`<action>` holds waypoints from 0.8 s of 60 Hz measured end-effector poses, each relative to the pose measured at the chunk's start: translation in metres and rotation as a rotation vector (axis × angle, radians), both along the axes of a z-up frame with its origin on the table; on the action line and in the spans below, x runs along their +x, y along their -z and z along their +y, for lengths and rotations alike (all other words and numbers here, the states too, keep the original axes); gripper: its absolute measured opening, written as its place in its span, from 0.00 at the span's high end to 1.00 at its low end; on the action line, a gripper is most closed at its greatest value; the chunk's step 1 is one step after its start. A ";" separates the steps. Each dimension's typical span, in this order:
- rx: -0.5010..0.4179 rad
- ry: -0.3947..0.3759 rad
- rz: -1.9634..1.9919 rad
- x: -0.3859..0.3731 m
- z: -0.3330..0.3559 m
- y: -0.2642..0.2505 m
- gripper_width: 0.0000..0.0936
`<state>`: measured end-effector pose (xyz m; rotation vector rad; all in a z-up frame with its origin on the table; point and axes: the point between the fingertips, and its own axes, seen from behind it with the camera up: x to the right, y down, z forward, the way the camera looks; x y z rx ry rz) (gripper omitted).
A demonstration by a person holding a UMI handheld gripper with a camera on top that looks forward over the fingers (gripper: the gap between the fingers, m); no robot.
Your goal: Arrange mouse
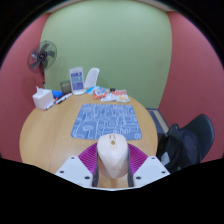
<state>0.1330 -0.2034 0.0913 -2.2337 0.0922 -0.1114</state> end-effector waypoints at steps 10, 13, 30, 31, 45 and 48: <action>0.144 0.004 -0.004 0.001 0.052 -0.095 0.59; 0.185 -0.001 -0.009 0.003 0.078 -0.113 0.59; 0.105 -0.020 0.054 0.016 0.215 -0.027 0.59; 0.093 -0.021 0.058 0.015 0.217 -0.013 0.59; -0.068 -0.034 0.083 0.017 0.232 0.085 0.47; -0.100 -0.041 0.088 0.015 0.227 0.095 0.43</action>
